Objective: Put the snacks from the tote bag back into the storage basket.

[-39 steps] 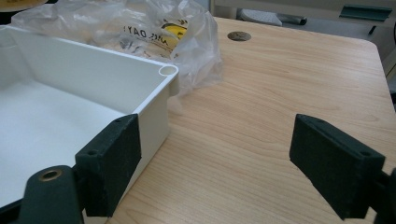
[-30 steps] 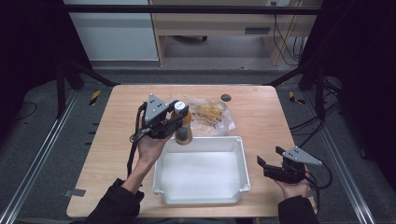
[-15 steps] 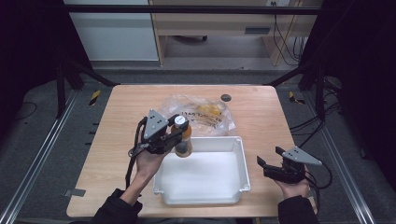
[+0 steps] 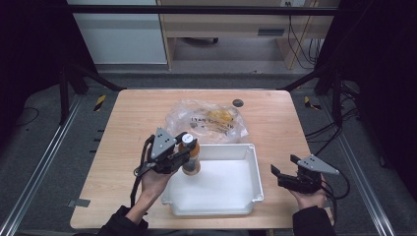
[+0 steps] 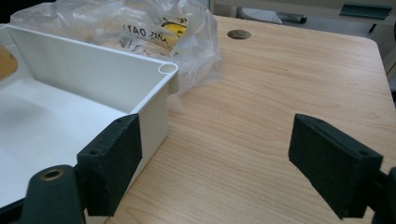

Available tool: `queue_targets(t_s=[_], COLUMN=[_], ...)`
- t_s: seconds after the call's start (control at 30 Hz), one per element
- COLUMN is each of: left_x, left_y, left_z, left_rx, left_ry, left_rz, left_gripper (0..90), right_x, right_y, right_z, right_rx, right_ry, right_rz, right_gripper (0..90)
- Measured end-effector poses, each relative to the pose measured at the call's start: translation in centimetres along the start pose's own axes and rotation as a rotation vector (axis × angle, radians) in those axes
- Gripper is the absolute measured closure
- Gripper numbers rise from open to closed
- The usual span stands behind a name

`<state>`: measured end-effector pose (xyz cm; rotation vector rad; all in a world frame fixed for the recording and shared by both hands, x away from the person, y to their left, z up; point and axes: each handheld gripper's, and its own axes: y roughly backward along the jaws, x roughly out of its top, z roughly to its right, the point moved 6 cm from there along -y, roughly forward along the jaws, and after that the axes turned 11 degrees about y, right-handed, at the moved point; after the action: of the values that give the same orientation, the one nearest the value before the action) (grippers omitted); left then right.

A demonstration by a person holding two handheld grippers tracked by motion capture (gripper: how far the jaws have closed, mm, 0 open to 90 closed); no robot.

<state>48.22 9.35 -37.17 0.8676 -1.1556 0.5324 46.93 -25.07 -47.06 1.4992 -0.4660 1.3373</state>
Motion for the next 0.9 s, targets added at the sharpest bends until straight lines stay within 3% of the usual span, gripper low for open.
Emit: queue_targets(t_s=[0.4,0.9], left_x=[-2.5,-4.4], left_y=[-0.4,-1.1], left_z=[0.8,1.3], left_rx=[-0.014,-0.026], left_ry=[0.000,-0.001], left_rz=[-0.058,-0.110], left_gripper=[58.8,58.8], right_x=[-0.1,-0.2], right_y=[0.1,0.0], right_z=[-0.1,-0.3], right_rx=[0.005,0.010], right_ry=[0.002,0.006], right_rz=[-0.002,-0.009], right_gripper=[17.9,18.1])
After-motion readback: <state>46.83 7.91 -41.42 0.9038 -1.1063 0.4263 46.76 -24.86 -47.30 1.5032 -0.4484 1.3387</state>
